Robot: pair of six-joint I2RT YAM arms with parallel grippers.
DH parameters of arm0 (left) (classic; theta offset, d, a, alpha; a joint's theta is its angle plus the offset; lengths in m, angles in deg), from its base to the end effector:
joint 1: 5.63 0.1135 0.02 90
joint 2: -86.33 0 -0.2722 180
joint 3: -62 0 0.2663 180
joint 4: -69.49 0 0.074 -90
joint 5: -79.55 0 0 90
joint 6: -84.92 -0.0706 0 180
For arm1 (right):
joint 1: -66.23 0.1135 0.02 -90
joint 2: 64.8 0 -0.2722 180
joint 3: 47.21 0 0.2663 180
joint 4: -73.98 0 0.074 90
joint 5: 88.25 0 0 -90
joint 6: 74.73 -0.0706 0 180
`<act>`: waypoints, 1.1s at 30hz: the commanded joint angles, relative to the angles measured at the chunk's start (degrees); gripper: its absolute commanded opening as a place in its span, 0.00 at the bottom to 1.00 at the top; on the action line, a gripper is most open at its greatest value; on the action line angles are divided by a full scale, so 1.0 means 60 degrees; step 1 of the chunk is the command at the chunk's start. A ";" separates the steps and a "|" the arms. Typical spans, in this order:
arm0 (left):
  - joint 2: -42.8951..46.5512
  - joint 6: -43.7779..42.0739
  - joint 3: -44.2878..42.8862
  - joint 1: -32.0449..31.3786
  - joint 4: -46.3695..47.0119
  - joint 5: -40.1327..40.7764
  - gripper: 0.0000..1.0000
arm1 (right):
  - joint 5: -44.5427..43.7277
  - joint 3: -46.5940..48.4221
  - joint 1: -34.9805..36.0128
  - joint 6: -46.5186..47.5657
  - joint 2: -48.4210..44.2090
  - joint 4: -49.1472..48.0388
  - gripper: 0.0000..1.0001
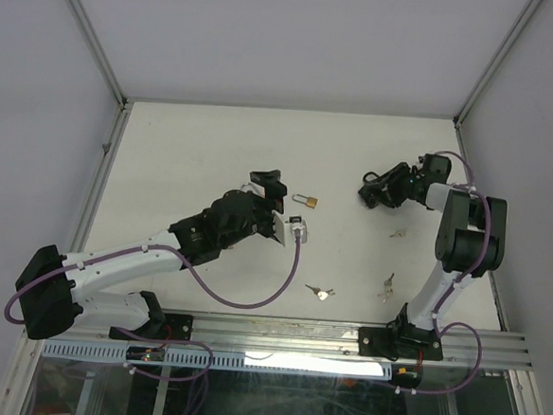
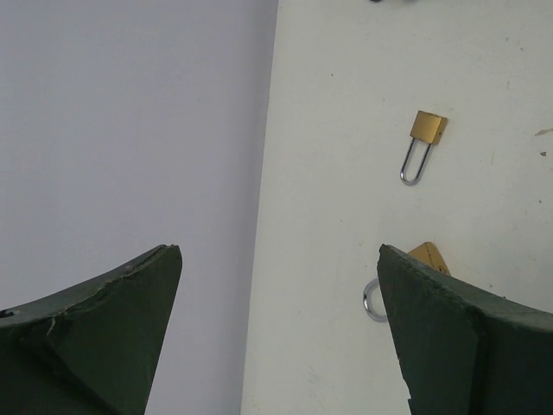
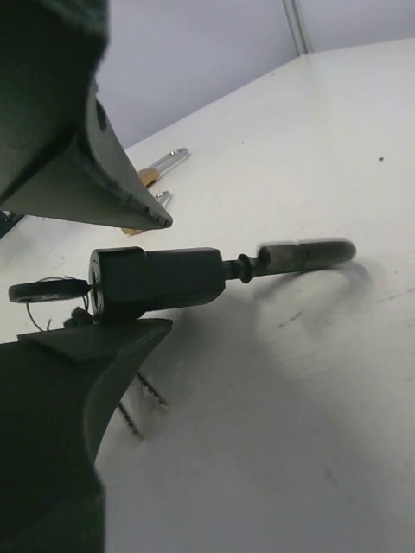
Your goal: Unlock with the key
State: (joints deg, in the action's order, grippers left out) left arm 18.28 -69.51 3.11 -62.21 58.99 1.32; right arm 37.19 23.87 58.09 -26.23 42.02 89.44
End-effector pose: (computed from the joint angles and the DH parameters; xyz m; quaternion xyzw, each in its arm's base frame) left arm 0.1860 -0.2558 0.2754 0.6787 0.4518 0.1228 0.5659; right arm 0.3991 -0.0157 0.1160 0.2854 0.8579 0.3658 0.2207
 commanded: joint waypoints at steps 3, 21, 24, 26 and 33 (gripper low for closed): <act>0.0135 0.0938 -0.0599 0.0010 -0.0333 -0.0184 0.99 | -0.0777 0.0863 -0.0186 0.0513 -0.0079 0.1806 0.65; -0.0671 0.7216 -0.2942 0.2197 -0.4823 -0.4683 0.99 | -0.2951 0.3975 0.0243 0.3612 -0.2331 0.5505 1.00; -0.0997 0.8077 -0.3090 0.3301 -0.5452 -0.6002 0.99 | -0.2864 0.3880 0.1238 0.4353 -0.2867 0.6092 0.96; -0.1011 0.8169 -0.2916 0.3736 -0.5758 -0.6305 0.99 | -0.2874 0.3697 0.2050 0.4713 -0.3171 0.6695 0.94; -0.0572 0.7745 -0.1962 0.3892 -0.6196 -0.6641 0.99 | -0.3960 0.2259 0.5643 0.4289 -0.4161 0.8787 0.72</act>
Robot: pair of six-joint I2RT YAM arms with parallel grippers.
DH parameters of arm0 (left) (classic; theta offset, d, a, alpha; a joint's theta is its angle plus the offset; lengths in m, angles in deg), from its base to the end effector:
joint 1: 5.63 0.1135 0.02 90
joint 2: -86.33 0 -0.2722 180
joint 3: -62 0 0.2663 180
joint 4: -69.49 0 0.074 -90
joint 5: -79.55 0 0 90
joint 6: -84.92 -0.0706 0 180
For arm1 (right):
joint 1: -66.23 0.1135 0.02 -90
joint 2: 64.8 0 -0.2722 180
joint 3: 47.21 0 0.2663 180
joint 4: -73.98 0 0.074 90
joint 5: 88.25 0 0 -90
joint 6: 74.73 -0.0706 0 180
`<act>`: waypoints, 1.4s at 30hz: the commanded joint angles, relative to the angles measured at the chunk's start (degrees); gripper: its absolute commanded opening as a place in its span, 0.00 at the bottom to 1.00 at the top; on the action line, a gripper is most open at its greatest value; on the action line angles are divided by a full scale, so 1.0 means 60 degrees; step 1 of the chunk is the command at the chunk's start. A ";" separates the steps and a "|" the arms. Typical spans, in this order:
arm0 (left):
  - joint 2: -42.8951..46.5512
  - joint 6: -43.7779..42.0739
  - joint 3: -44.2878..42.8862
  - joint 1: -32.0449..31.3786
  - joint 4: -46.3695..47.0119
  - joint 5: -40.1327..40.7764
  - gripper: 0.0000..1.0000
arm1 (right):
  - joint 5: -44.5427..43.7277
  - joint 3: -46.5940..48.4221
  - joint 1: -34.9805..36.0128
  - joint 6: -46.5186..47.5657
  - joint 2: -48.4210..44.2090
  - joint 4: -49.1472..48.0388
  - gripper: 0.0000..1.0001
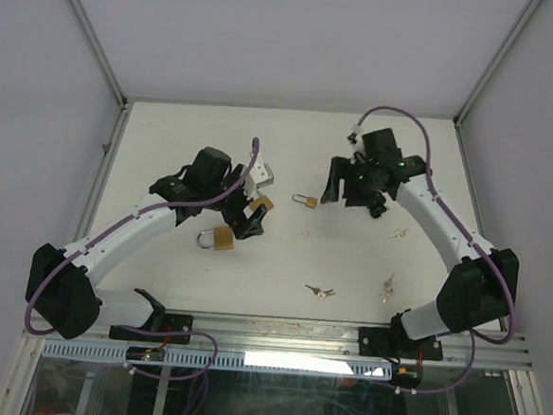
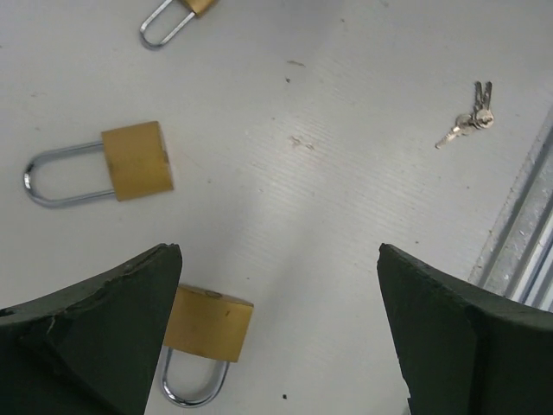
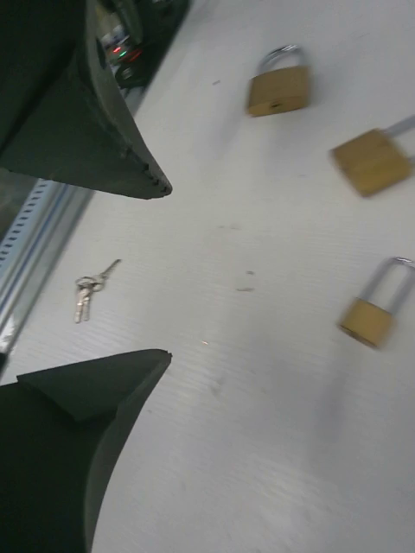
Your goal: Unlock with the key
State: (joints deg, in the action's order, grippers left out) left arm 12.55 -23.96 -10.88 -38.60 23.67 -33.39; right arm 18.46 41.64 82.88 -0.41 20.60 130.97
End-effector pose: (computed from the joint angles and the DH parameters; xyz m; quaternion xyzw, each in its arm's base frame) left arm 0.2414 -0.1894 0.2695 0.4642 0.7872 -0.2278 0.3360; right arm 0.3277 0.1192 0.2869 -0.0534 0.9393 0.2187 0.2589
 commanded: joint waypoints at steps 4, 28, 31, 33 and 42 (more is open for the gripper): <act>0.0515 0.0054 0.0712 -0.0042 -0.0057 -0.0868 0.99 | -0.1322 -0.1401 0.3776 -0.0779 -0.0848 0.3040 0.53; 0.1514 -0.0556 0.2496 -0.0049 0.0636 -0.2262 0.99 | -0.2742 -0.3353 0.6440 -0.1138 0.0481 0.1203 0.42; 0.1609 -0.0721 0.2625 -0.0057 0.0863 -0.2537 0.99 | -0.2763 -0.3573 0.6440 -0.1077 0.0662 0.0984 0.34; 0.1529 -0.0706 0.2556 -0.0057 0.0911 -0.2613 0.99 | -0.2655 -0.3638 0.6444 -0.1050 0.0754 0.0860 0.30; 0.1430 -0.0951 0.2499 -0.0057 0.0910 -0.2605 0.99 | -0.2521 -0.3807 0.6440 -0.0974 0.1001 0.0531 0.17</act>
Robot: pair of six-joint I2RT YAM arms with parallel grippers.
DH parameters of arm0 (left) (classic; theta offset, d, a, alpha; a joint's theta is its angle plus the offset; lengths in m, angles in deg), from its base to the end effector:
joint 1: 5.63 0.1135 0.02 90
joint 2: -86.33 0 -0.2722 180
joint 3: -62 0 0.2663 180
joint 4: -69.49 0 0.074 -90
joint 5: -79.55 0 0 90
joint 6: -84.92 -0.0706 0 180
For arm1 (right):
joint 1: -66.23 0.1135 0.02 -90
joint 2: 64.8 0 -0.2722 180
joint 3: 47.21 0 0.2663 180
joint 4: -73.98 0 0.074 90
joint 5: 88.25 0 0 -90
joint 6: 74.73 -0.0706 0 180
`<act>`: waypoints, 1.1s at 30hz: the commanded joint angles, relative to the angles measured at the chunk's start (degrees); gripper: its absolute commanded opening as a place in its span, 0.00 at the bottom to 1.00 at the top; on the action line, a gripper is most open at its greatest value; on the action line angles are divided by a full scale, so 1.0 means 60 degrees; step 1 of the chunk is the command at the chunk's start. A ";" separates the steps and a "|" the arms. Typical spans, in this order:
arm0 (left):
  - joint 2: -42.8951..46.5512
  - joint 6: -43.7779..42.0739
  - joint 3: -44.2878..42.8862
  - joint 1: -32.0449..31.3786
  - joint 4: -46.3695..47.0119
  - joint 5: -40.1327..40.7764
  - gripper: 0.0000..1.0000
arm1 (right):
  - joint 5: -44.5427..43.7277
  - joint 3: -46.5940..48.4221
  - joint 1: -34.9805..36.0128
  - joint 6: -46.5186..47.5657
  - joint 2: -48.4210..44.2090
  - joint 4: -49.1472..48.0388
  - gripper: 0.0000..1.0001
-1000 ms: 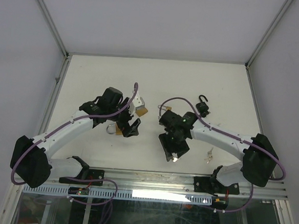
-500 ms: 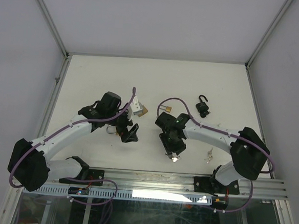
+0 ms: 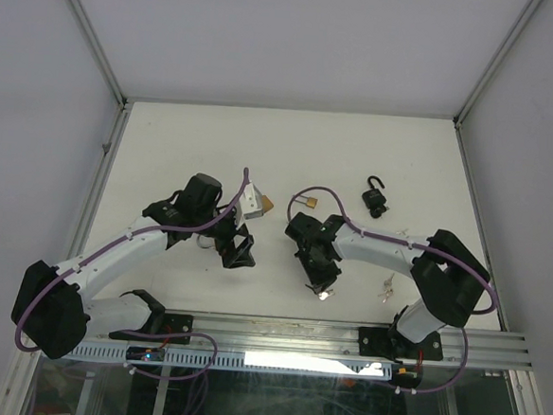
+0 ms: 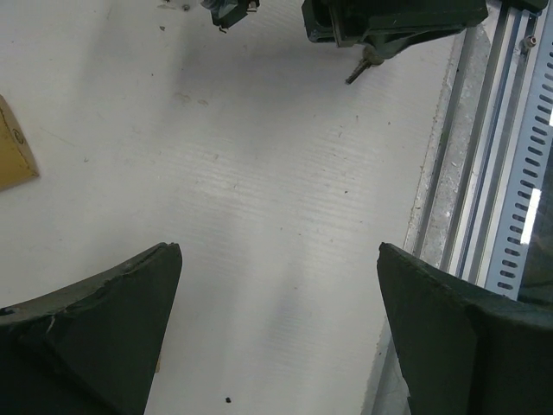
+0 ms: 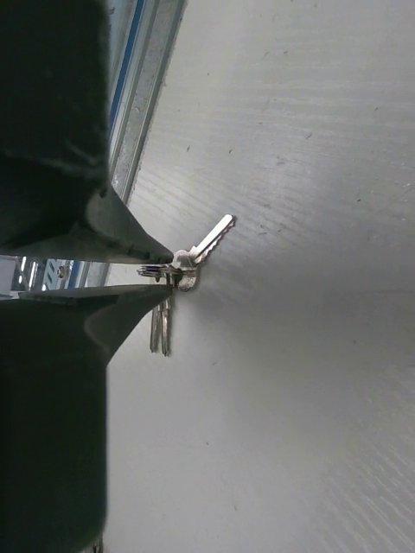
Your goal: Unlock with the key
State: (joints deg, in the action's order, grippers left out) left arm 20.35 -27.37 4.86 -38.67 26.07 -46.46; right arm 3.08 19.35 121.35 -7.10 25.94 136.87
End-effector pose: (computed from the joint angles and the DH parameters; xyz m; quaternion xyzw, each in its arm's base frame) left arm 0.1891 -0.1725 0.2175 0.5064 0.7506 -0.3200 0.2788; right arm 0.1553 0.2256 0.1322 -0.2821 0.9590 0.0250 0.0127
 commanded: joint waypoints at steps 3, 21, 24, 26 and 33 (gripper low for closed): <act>0.0076 -0.0462 -0.0097 -0.0044 0.0510 -0.0514 0.96 | 0.0003 -0.0145 0.0028 0.0271 0.0169 -0.0414 0.01; 0.0052 -0.0406 -0.0251 -0.1969 0.1956 -0.2098 0.56 | 0.1965 0.1960 -0.0084 0.2258 -0.2593 0.1549 0.00; 0.0135 0.0103 -0.0191 -0.2197 0.2726 -0.2106 0.42 | 0.2113 0.2440 -0.0319 0.2115 -0.2920 0.1509 0.00; 0.0299 0.0674 -0.0015 -0.2350 0.3419 -0.1955 0.39 | 0.2508 0.2848 -0.0592 0.1913 -0.2993 0.1497 0.00; 0.1316 0.2522 0.1110 -0.2508 0.6190 -0.1175 0.29 | 0.4023 0.3096 -0.1430 0.1284 -0.4090 -0.0124 0.00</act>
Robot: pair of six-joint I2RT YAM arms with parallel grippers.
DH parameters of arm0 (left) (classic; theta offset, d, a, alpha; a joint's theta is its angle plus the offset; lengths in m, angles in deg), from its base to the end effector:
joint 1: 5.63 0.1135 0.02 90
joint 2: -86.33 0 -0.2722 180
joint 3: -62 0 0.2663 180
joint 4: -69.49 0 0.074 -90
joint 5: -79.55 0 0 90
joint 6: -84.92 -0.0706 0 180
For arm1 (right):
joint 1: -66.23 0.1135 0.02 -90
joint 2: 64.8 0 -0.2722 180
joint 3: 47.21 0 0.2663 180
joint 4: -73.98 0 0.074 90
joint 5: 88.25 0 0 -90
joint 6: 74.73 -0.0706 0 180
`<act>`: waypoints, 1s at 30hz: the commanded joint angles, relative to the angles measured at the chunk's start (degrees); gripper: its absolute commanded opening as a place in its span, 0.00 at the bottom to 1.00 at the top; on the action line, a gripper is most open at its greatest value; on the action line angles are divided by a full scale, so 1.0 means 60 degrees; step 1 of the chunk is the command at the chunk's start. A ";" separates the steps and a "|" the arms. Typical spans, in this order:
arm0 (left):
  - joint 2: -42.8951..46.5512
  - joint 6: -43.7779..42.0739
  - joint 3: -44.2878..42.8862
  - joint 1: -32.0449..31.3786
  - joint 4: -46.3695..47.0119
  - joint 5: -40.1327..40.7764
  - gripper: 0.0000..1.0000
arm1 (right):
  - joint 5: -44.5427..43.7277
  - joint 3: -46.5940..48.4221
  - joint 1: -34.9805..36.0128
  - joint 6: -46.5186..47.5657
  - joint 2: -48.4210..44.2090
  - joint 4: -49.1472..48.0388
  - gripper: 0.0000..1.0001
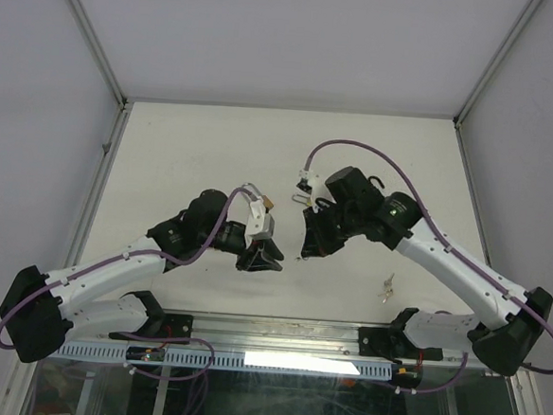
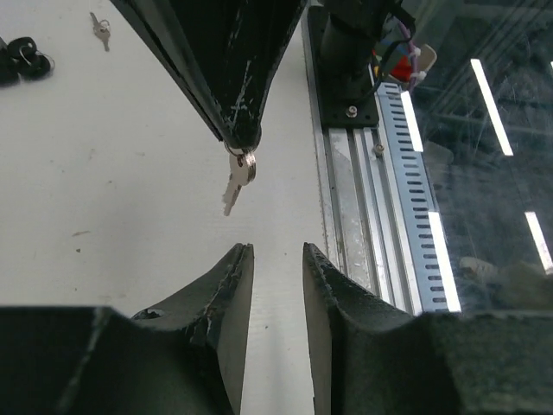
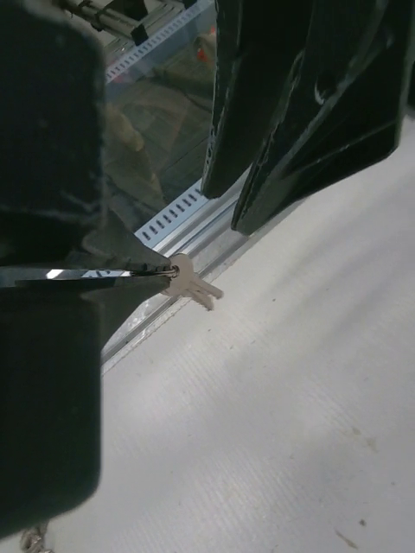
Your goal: Unlock with the key
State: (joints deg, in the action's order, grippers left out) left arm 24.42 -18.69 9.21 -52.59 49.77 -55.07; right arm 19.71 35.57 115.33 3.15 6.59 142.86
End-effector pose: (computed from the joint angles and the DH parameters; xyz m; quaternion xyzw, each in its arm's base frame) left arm 0.1437 -0.2265 0.2515 0.5684 0.5904 -0.4481 0.3571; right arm 0.1604 0.2184 0.3050 -0.3422 0.8855 0.2698 0.1617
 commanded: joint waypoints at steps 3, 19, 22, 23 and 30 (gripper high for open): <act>0.0743 0.0966 0.0417 -0.0478 0.2410 0.0957 0.27 | 0.1319 0.0517 -0.0812 -0.0959 -0.1000 -0.1461 0.00; 0.1173 0.0010 0.0174 -0.0524 0.3158 0.1100 0.47 | 0.5059 0.0299 -0.1717 -0.0951 -0.1811 -0.3581 0.00; 0.1086 0.0358 -0.0050 -0.0610 0.3391 0.0522 0.64 | 0.5490 0.0515 -0.1731 -0.0857 -0.1596 -0.3628 0.00; 0.0994 0.0590 -0.0147 -0.0613 0.3475 0.0579 0.65 | 0.5626 0.0572 -0.1737 -0.0835 -0.1551 -0.3653 0.00; 0.0858 0.1049 -0.0534 -0.0615 0.3695 0.0697 0.44 | 0.5907 0.0608 -0.1732 -0.0719 -0.1455 -0.3688 0.00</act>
State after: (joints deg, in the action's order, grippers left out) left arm 29.21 -14.05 8.47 -55.59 67.73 -48.49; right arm 51.90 36.31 105.11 -2.38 -1.67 123.60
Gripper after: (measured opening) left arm 0.482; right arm 0.009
